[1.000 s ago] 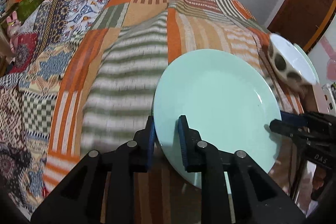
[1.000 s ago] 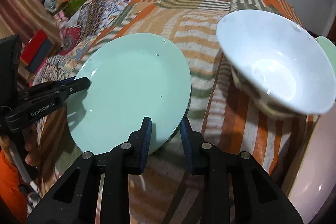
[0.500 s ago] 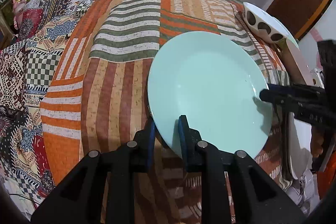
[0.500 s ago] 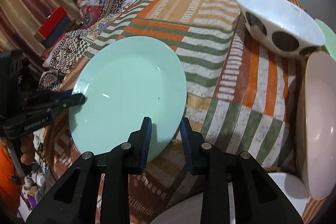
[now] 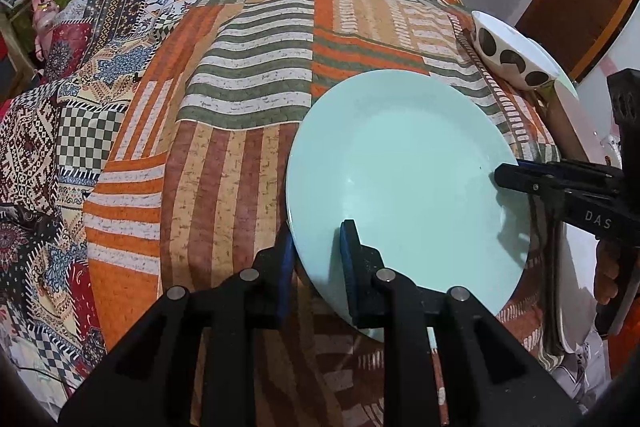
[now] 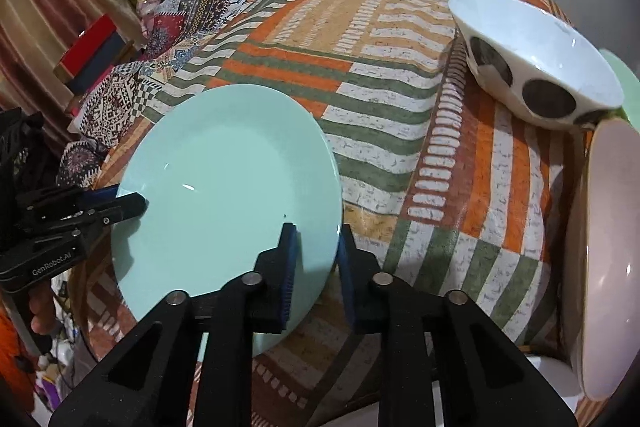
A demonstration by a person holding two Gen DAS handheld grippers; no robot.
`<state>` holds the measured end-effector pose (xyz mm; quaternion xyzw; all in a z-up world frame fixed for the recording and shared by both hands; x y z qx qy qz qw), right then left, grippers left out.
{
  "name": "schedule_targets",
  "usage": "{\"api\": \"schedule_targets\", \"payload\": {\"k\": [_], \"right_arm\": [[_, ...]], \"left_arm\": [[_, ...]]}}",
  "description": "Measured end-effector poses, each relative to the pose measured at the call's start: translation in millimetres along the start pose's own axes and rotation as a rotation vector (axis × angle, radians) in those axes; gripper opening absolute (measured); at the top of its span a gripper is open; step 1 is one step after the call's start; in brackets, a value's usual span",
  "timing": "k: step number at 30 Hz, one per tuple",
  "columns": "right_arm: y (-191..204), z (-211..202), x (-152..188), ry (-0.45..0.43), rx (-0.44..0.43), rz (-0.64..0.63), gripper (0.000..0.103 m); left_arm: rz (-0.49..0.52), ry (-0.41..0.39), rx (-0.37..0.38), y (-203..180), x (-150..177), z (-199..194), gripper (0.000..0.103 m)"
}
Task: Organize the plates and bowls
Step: 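Lift the mint green plate and carry it over the white plate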
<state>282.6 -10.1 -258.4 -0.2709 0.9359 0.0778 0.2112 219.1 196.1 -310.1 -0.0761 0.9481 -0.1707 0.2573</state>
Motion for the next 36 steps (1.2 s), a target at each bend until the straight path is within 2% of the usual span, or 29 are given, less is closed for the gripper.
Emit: {"api": "schedule_targets", "payload": {"k": [8,24,36], "right_arm": [[-6,-23,11,-0.03,-0.02,0.02,0.016],[-25,-102,37,-0.179,0.009,0.056,0.016],[-49,-134,69,-0.22,0.009,0.122,0.016]], "left_arm": [[-0.004,-0.024,0.023,-17,7,-22,0.021],[0.098,-0.118,0.036,-94,18,-85,0.021],[0.174,-0.112,0.043,-149,42,-99,0.021]]}}
Point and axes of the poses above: each gripper's, at about its wrist camera, not at the fingertips, and z roughly the way its jaws point, y to its left, x to its underside, the point moved 6 cm from there along z, roughly the way its jaws point, and after that the axes turned 10 degrees about x, right-handed, at the moved point
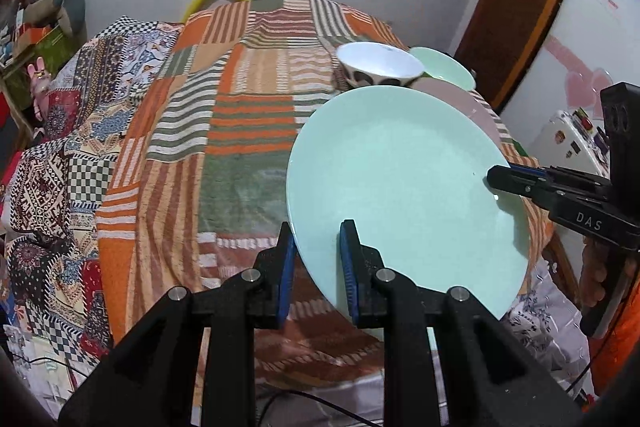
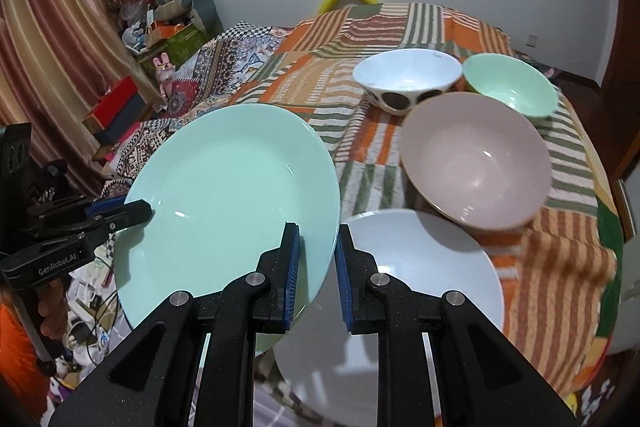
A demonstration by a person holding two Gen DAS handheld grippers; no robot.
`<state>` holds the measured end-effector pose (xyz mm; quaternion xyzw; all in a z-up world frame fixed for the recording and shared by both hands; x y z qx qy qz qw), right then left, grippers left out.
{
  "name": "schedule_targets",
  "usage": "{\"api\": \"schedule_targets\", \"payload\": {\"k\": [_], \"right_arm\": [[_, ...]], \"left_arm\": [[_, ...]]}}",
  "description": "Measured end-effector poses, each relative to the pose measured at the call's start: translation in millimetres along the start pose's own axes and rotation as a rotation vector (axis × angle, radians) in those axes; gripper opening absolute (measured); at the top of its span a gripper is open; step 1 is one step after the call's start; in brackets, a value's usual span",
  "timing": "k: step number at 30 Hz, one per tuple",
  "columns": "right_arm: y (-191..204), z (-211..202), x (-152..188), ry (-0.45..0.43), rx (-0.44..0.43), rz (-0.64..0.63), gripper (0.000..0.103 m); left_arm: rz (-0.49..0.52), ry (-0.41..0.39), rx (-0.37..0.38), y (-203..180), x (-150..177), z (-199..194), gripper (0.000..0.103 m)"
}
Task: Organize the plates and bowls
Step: 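Lift the mint green plate and carry it over the white plate, then lower the mint green plate onto the white plate with both grippers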
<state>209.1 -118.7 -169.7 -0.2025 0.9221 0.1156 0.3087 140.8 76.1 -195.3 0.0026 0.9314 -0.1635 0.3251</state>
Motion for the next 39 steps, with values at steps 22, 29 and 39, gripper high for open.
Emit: {"api": "schedule_targets", "payload": {"k": [22,29,39], "right_arm": [[-65,-15,56,0.033,0.042,0.144,0.016],[-81,-9,74,0.072,0.056,0.186,0.016],[-94,-2,91,0.116,0.063,0.224,0.017]], "left_arm": [[0.075,0.147,0.029,-62,20,56,0.021],[0.082,0.217,0.035,-72,30,81,0.021],[0.078,0.305,0.035,-77,40,113,0.022]]}}
Point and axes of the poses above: each gripper's, at about its wrist camera, not at the fingertips, and z roughly the way its jaws point, y to its left, x to its underside, the point moved 6 cm from there along z, roughly the way its jaws point, and after that the axes turned 10 degrees about x, right-handed, at the moved point
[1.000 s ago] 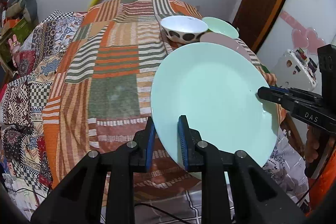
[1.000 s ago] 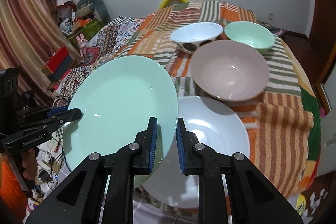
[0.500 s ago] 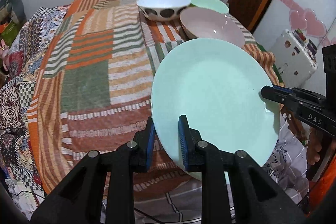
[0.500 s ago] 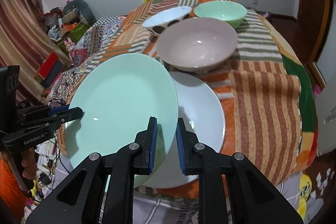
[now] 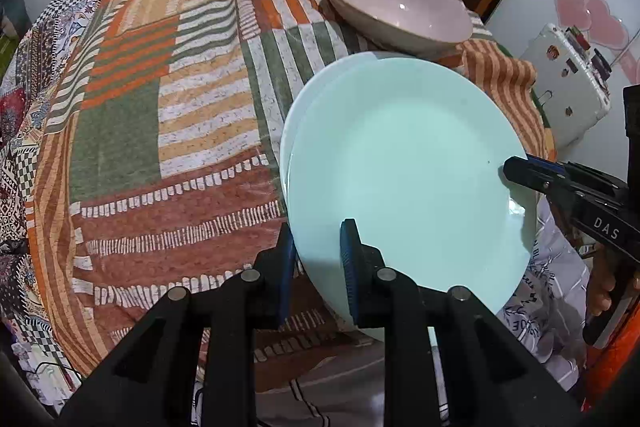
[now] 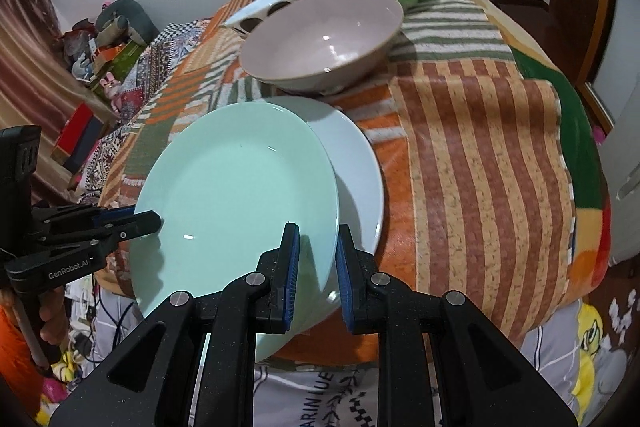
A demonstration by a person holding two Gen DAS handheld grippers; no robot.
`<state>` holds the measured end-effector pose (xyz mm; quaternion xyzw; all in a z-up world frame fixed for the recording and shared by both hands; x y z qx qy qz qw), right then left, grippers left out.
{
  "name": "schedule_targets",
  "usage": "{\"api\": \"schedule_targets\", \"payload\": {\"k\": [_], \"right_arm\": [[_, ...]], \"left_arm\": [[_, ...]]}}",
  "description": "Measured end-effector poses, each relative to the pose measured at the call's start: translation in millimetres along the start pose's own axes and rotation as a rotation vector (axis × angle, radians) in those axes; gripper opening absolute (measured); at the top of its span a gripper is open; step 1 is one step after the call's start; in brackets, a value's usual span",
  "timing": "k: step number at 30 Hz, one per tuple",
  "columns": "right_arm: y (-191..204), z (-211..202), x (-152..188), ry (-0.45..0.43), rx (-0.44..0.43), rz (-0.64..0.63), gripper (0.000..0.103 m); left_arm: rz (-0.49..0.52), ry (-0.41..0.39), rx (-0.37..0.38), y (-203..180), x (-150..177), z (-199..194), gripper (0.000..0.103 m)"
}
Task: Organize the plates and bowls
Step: 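Lower the mint green plate onto the white plate with both grippers, then open both grippers and withdraw from the mint green plate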
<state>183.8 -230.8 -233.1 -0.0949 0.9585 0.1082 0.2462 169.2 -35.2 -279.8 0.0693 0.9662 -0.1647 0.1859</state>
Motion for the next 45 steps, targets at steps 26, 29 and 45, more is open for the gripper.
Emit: {"api": "schedule_targets", "payload": {"k": [26,29,45], "right_arm": [[-4,12,-12,0.005,-0.009,0.045,0.018],[0,13,-16,-0.011,0.017,0.024,0.018],[-10,-6,-24,-0.067,0.058,0.009,0.034]], "left_arm": [[0.011,0.034,-0.114,1,-21,22,0.025],[0.009,0.033,-0.108,1,-20,22,0.027],[0.002,-0.054,-0.1,6,-17,-6,0.032]]}}
Point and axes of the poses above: each gripper's, at about its wrist camera, not at the fingertips, and z roughly the way its jaws point, y to its left, x to its underside, the point moved 6 cm from there along z, roughly the way its jaws point, and after that the axes turned 10 degrees about x, right-handed, at the moved point
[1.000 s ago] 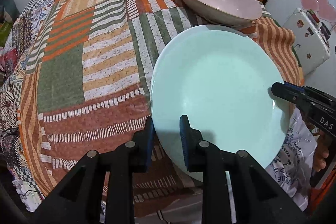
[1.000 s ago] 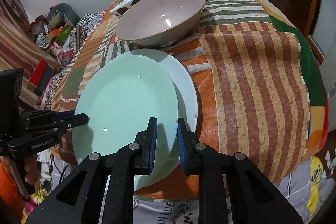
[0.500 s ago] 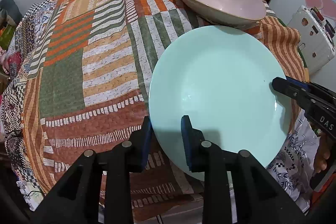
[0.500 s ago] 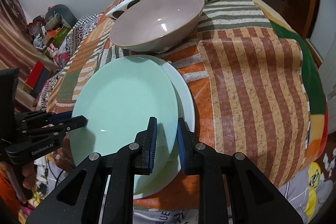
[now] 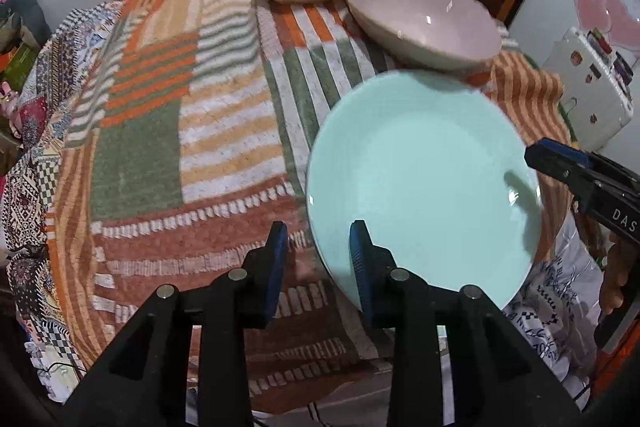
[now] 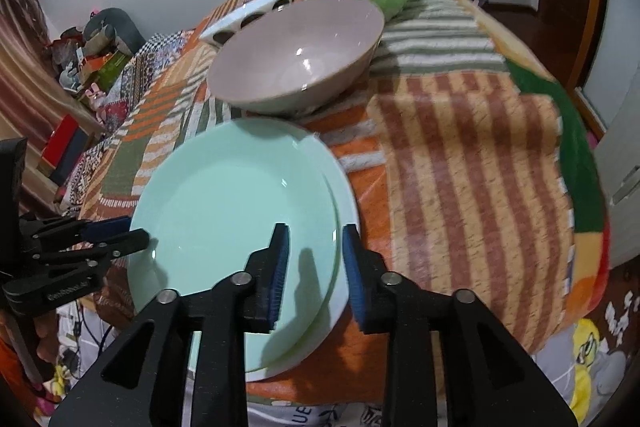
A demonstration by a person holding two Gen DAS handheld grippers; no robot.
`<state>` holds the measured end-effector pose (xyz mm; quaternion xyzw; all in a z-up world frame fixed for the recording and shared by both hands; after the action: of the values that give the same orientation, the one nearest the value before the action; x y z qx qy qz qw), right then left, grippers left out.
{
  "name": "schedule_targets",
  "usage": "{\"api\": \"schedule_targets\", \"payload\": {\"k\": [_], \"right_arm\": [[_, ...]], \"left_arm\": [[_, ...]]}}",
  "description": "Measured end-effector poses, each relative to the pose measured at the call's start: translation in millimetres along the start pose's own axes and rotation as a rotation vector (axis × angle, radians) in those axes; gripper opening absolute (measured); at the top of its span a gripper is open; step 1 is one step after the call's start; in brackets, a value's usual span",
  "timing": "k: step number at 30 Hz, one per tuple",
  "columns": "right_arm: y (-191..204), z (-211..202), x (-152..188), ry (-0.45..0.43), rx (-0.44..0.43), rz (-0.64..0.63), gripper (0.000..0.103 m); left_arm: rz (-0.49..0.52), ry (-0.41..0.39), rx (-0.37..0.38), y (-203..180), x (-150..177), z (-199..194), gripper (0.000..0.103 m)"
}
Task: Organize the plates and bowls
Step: 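Open both grippers and withdraw from the mint green plate, then grasp the rim of the pink bowl with both grippers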
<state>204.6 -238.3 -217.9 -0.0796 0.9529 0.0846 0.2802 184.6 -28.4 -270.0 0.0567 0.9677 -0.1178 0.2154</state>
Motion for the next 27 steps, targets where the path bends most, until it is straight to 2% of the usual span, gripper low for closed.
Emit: {"api": "schedule_targets", "payload": {"k": [2,7,9,12,15,20,25,27], "right_arm": [[-3,-8,-4,-0.021,-0.004,0.006,0.04],[-8,-22,-14,-0.056,0.0,0.008,0.04],[-10,-28,-19,-0.074,-0.005,0.012,0.041],[-11,-37,-29,-0.11,-0.014,0.018,0.041],[-9,-44,-39,-0.149,-0.015,0.024,0.041],[-12,-49,-60,-0.2,-0.005,0.027,0.045],[-19,-45,-78,-0.227,0.003,0.046,0.054],[-22,-40,-85,-0.232,0.01,0.053,0.054]], "left_arm": [[-0.003,-0.04,-0.004,1,-6,-12,0.034],[0.004,-0.133,0.006,-4,-24,-40,0.044],[0.022,-0.178,-0.006,-7,-33,-51,0.052],[0.042,-0.225,-0.009,-10,-46,-61,0.06],[0.062,-0.273,-0.01,-15,-64,-67,0.061],[0.061,-0.302,0.021,-20,-90,-63,0.065],[0.065,-0.309,0.038,-23,-117,-43,0.065],[0.061,-0.298,0.042,-22,-125,-32,0.065]]}}
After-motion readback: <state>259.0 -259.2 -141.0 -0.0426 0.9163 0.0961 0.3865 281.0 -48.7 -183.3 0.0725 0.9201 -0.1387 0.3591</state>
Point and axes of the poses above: each gripper's, at about its wrist camera, not at the fingertips, and z roughly the way its jaws point, y to its left, x to its underside, the point moved 6 cm from there along z, roughly the way its jaws point, and after that the axes turned 10 degrees about x, right-handed, at the moved point
